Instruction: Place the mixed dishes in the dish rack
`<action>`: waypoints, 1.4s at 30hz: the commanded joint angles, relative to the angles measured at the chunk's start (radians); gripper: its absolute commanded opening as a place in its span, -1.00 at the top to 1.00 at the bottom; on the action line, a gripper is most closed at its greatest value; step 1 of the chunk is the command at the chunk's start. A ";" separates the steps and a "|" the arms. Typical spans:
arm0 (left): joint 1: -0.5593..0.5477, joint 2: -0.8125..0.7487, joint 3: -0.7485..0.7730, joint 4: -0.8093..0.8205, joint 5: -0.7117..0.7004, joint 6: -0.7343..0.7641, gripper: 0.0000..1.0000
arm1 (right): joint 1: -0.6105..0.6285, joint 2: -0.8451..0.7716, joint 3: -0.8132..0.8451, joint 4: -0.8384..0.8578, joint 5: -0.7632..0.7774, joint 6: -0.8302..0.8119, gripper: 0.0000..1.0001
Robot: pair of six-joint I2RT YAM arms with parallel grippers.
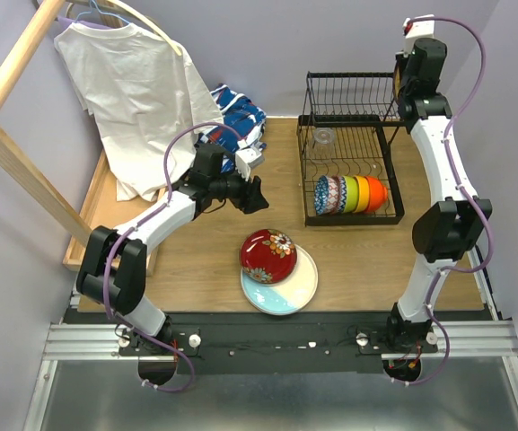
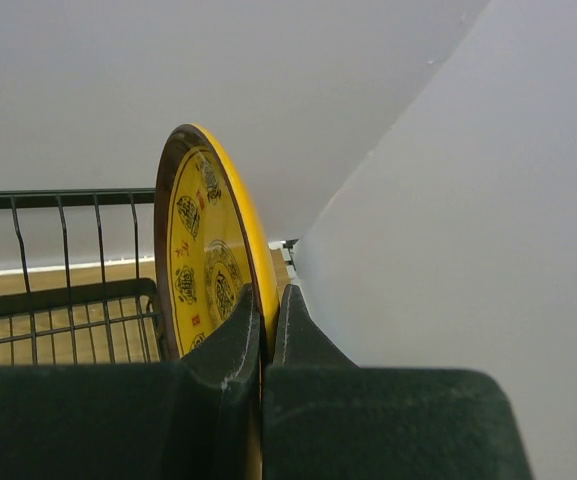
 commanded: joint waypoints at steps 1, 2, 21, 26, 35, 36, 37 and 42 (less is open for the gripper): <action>-0.003 0.010 -0.003 0.023 0.021 -0.010 -0.25 | 0.001 0.011 -0.030 0.005 0.057 -0.033 0.99; -0.003 0.010 -0.003 0.023 0.021 -0.010 -0.25 | 0.001 0.016 -0.031 0.005 0.068 -0.043 0.99; -0.012 0.046 0.023 0.028 0.039 -0.021 -0.24 | 0.053 0.073 -0.059 0.067 0.157 -0.172 0.99; -0.012 0.056 0.031 0.031 0.044 -0.027 -0.23 | 0.058 0.073 -0.047 0.033 0.140 -0.139 0.99; -0.015 0.082 0.048 0.038 0.056 -0.039 -0.25 | 0.058 0.116 0.051 -0.105 0.125 -0.082 0.20; -0.017 0.081 0.049 0.038 0.054 -0.041 -0.26 | 0.059 0.116 0.064 -0.122 0.119 -0.062 -0.12; -0.015 0.082 0.051 0.035 0.053 -0.041 -0.28 | 0.059 0.111 0.077 -0.148 0.113 -0.050 -0.22; -0.015 0.111 0.083 -0.064 0.032 0.039 -0.33 | 0.067 0.070 0.136 -0.240 0.047 0.005 -0.49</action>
